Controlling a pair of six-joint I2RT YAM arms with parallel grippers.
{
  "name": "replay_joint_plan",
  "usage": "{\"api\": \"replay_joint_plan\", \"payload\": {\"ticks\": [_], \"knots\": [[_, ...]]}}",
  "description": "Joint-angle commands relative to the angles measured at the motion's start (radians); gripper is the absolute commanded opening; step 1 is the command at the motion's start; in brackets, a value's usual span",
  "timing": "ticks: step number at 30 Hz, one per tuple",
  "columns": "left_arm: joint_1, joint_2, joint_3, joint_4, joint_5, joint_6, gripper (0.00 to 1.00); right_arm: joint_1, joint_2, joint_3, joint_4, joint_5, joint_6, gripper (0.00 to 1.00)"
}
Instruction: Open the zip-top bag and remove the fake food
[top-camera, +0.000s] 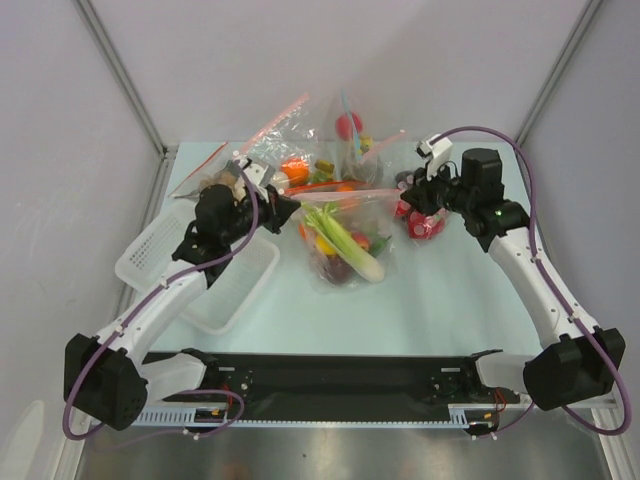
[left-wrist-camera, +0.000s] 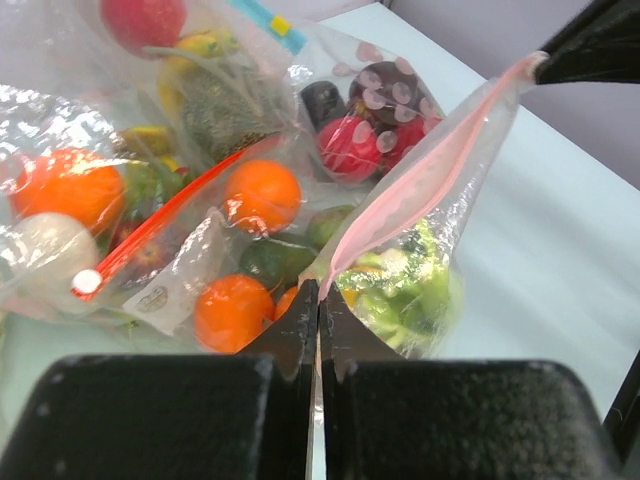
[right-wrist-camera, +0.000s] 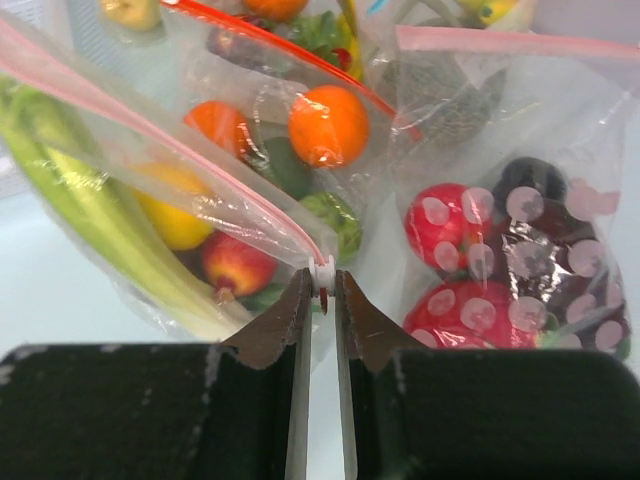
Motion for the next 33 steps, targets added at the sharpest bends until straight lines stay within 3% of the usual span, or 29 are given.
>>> {"api": "replay_joint_plan", "payload": {"ticks": [1,9,17,20,21,22,24,27,33], "knots": [[-0.054,-0.031,-0.013,0.032,-0.064,0.07,0.0,-0.045,0.017,0.051,0.026,0.134,0.019,0.0],[-0.217,-0.039,-0.041,0.082,-0.049,0.085,0.0,-0.026,0.139,0.202,0.017,0.129,0.056,0.02],[-0.283,-0.039,-0.067,0.128,-0.074,0.058,0.0,0.043,0.269,0.305,0.064,0.166,0.113,0.06],[-0.303,-0.04,-0.075,0.147,-0.093,0.053,0.0,0.058,0.271,0.309,0.069,0.221,0.146,0.24],[-0.31,-0.042,-0.075,0.151,-0.097,0.053,0.0,0.066,0.269,0.312,0.063,0.244,0.156,0.4],[-0.315,-0.04,-0.076,0.154,-0.097,0.052,0.0,0.072,0.259,0.317,0.044,0.29,0.171,0.48],[-0.327,-0.034,-0.075,0.165,-0.101,0.047,0.0,0.083,0.239,0.315,0.024,0.315,0.179,0.57],[-0.344,-0.022,-0.065,0.174,-0.103,0.047,0.0,0.093,0.179,0.303,0.018,0.376,0.219,0.69],[-0.378,-0.005,-0.05,0.186,-0.118,0.059,0.0,0.121,0.038,0.26,-0.023,0.442,0.318,0.71]]}}
